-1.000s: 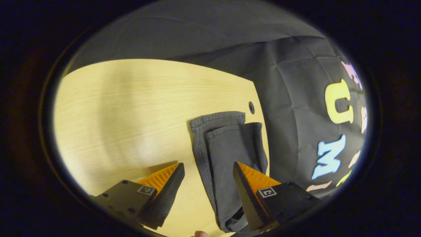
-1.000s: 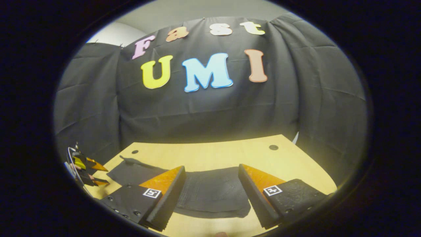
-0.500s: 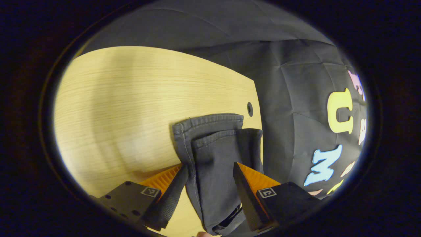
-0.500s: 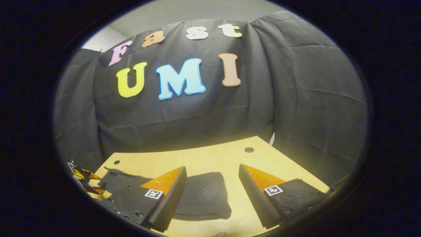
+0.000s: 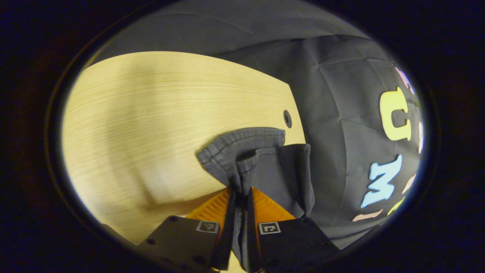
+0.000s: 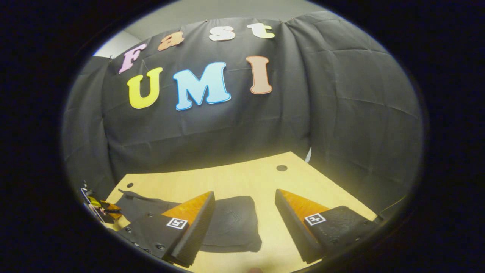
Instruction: Grasp the waist and the cuffs of the jeans and fold them to make the two legs overlap; first hold the waist and fold one-third of the jeans toward the cuffs, then hold the cuffs and fold the remaining one-third in the same direction to finish folding.
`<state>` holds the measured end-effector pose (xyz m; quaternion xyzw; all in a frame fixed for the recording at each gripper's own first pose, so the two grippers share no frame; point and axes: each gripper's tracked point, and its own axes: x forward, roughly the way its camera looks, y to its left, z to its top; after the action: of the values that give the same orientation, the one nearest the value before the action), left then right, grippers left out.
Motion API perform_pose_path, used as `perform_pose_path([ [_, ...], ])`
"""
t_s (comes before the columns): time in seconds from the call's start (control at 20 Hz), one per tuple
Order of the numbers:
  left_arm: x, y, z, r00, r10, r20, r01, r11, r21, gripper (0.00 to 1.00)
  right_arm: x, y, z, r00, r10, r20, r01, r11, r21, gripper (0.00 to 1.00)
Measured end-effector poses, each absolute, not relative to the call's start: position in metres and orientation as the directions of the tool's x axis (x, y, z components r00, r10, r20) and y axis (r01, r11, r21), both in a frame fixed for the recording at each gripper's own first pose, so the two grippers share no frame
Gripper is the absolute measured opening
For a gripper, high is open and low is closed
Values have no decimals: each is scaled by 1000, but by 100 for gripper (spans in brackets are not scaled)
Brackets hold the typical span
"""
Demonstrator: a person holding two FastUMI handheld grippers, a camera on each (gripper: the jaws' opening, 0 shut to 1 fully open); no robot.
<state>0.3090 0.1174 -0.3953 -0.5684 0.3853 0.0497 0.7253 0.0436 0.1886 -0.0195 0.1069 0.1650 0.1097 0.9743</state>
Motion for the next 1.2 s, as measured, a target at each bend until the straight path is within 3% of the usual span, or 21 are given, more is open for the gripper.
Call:
perform_pose_path([
  [0.05, 313, 118, -393, 701, -366, -612, -516, 332, -790, 23, 45, 187, -19, 924, 241, -298, -172, 955, 240, 96],
  [0.1, 313, 120, -386, 707, -378, -598, -511, 312, -801, 13, 45, 185, -20, 925, 236, -299, -168, 957, 235, 96],
  [0.2, 308, 116, -388, 725, -382, -573, -508, 265, -819, 12, 44, 180, -23, 924, 225, -309, -156, 960, 231, 96],
  [0.35, 308, 117, -343, 791, -406, -457, -416, 191, -889, 8, 41, 174, -17, 930, 219, -296, -152, 961, 233, 95],
  [0.6, 303, 74, -250, 839, -423, -343, -221, 310, -925, 9, 41, 166, -7, 938, 241, -249, -188, 957, 220, 95],
  [0.85, 280, -17, -142, 852, -470, -231, -10, 426, -905, 9, 47, 153, 4, 930, 320, -182, -275, 933, 233, 96],
  [1.05, 240, -136, -82, 801, -574, -170, 152, 469, -870, 8, 56, 130, 1, 916, 365, -165, -311, 908, 282, 95],
  [1.2, 185, -241, -76, 714, -674, -188, 257, 503, -825, 8, 57, 112, -11, 905, 392, -168, -331, 894, 301, 96],
])
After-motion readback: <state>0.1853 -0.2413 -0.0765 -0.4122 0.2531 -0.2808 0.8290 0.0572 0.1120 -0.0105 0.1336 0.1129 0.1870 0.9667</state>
